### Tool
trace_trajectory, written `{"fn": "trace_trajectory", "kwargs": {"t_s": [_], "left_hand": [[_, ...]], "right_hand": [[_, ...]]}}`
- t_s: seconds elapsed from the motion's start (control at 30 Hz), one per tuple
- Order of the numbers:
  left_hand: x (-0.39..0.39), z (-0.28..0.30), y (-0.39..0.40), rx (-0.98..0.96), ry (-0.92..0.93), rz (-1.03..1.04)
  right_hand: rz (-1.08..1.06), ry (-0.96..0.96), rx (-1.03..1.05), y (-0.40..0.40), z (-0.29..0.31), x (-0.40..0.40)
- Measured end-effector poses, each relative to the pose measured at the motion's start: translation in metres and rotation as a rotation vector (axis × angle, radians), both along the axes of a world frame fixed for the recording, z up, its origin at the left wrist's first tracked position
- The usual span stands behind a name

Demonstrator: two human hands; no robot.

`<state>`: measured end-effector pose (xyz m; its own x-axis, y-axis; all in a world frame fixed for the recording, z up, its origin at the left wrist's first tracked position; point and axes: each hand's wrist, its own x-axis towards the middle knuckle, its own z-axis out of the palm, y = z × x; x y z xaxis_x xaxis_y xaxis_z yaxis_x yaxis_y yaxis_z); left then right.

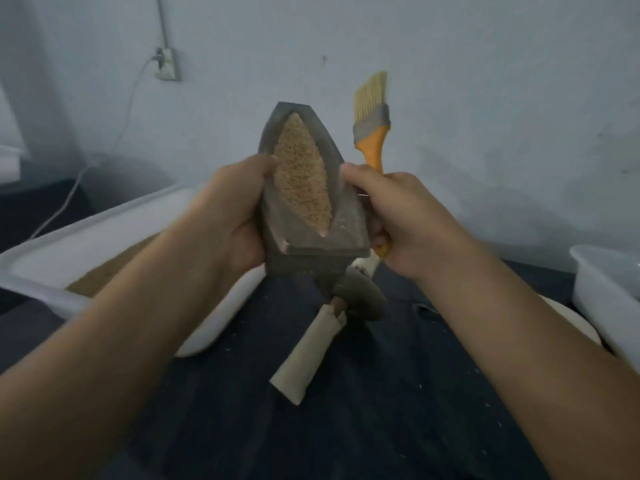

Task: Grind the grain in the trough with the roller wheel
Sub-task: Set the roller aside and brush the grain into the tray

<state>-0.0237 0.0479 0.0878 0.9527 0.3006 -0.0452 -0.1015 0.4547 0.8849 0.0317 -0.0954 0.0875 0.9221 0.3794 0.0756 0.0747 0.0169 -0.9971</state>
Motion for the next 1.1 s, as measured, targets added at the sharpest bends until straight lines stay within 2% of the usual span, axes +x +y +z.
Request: {"fn": "trace_trajectory", "kwargs": {"t_s": [0.1,0.23,0.47,0.57,0.67,0.9,1.1], "left_hand": [[-0.002,0.003,0.042,0.034,-0.035,0.108],[0.005,-0.012,0.089,0.135,-0.052,0.239],[0.018,-0.046,0.167,0.293,0.014,0.346],[0.023,-0.058,0.185,0.400,0.033,0.383],[0.027,-0.069,0.194,0.538,0.088,0.437],[0.034,-0.093,0.197,0.882,0.094,0.535],[0.034,-0.101,0.204,1.318,0.108,0.616]], "right_hand": [[0.014,0.026,0.028,0.008,-0.005,0.002],[0.050,0.037,-0.037,0.019,-0.022,-0.001],[0.190,-0.087,-0.322,0.053,-0.031,0.003],[0.227,-0.208,-0.439,0.069,-0.039,0.010],[0.235,-0.291,-0.505,0.082,-0.048,0.015],[0.231,-0.324,-0.536,0.092,-0.066,0.020],[0.191,-0.405,-0.579,0.094,-0.073,0.027]]}}
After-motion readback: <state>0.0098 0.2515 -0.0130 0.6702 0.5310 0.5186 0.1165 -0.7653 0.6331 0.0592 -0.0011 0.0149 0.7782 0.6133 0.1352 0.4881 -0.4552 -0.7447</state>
